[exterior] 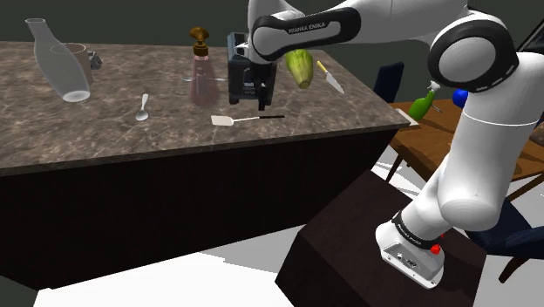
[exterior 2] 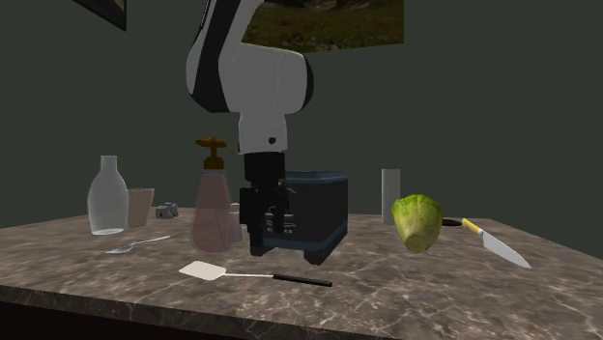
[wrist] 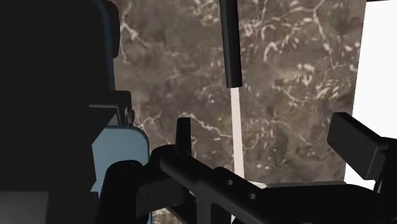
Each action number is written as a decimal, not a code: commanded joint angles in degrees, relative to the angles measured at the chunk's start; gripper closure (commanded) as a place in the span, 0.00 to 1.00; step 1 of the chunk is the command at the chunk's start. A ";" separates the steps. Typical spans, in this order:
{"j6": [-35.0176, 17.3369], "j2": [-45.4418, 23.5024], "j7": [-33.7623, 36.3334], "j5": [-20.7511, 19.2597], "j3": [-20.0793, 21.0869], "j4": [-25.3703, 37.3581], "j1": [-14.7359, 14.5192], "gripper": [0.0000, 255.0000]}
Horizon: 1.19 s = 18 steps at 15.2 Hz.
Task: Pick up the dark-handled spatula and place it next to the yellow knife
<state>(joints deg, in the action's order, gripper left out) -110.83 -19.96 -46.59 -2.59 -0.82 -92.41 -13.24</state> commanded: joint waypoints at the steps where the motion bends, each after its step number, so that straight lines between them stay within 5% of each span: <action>1: 0.64 -4.37 -2.20 -0.53 0.91 4.34 -0.74 0.00; 17: -4.32 -7.00 -2.74 -0.83 1.09 1.81 -0.79 0.00; 18: -4.32 -7.04 -2.72 -0.83 1.10 1.83 -0.80 1.00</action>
<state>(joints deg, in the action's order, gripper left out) -115.21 -26.91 -49.31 -3.43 0.28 -90.48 -14.05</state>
